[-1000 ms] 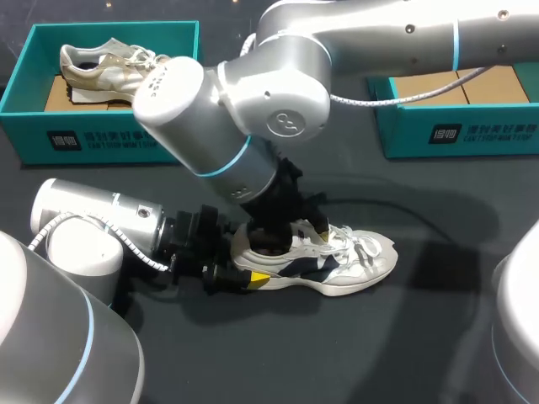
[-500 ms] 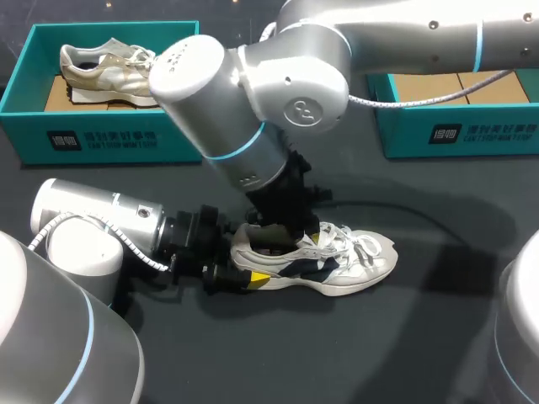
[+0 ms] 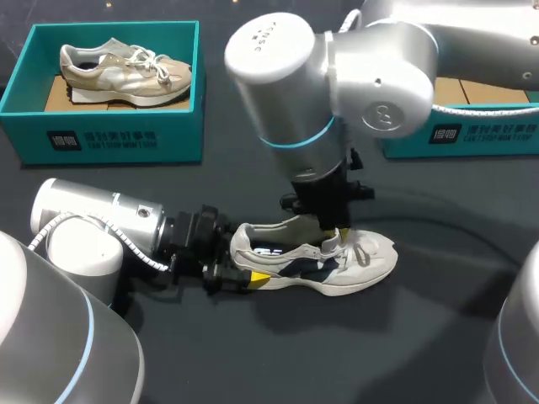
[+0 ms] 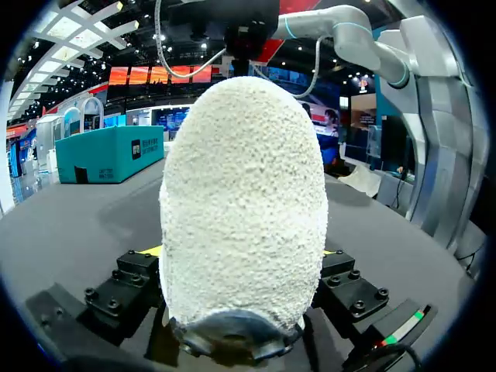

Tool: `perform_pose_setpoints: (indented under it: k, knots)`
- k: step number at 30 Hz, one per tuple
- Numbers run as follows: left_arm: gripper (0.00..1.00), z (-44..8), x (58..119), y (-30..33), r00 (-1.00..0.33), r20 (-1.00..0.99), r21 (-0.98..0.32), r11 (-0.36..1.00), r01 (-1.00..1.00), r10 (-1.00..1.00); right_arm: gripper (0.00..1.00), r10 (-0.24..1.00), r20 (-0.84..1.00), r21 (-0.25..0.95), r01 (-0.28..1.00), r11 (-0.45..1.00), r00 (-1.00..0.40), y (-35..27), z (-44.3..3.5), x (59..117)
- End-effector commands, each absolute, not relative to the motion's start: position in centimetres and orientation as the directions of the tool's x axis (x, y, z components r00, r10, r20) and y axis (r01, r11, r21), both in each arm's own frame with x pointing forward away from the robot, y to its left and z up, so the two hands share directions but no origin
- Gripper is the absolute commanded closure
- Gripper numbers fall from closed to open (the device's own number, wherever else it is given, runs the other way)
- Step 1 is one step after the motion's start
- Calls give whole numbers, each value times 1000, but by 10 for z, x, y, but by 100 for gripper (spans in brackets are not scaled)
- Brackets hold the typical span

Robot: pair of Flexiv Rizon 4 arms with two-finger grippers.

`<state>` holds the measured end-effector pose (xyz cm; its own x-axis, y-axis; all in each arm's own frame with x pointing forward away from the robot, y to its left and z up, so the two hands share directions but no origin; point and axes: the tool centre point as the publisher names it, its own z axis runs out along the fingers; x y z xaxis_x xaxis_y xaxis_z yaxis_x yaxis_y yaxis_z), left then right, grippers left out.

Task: Take the shoe out of the shoebox, open the shoe tongue, remove and reinsert the insole, then place the shoe into the shoebox

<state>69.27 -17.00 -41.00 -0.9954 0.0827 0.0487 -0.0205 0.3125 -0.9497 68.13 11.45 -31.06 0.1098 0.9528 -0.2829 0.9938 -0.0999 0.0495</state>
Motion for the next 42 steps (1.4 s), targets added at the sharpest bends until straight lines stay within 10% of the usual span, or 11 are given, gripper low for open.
perform_pose_setpoints:
  k: [1, 32, 35, 42]
  knots:
    - [100, -412, 694, -171, -995, 49, -949, 316, -20, 83, 100, 977, -184, 51, 994, -98, 106, 106, -310, 680]
    - [100, -412, 694, -171, -995, 49, -949, 316, -20, 83, 99, 989, -148, -57, 998, 2, -11, 47, -337, 692]
    - [100, -412, 694, -171, -995, 49, -949, 316, -20, 83, 57, 990, -144, -54, 999, -11, 3, 46, -339, 690]
    - [100, -412, 694, -171, -995, 49, -949, 316, -20, 83, 47, 986, -166, -30, 999, -34, 29, 41, -343, 687]
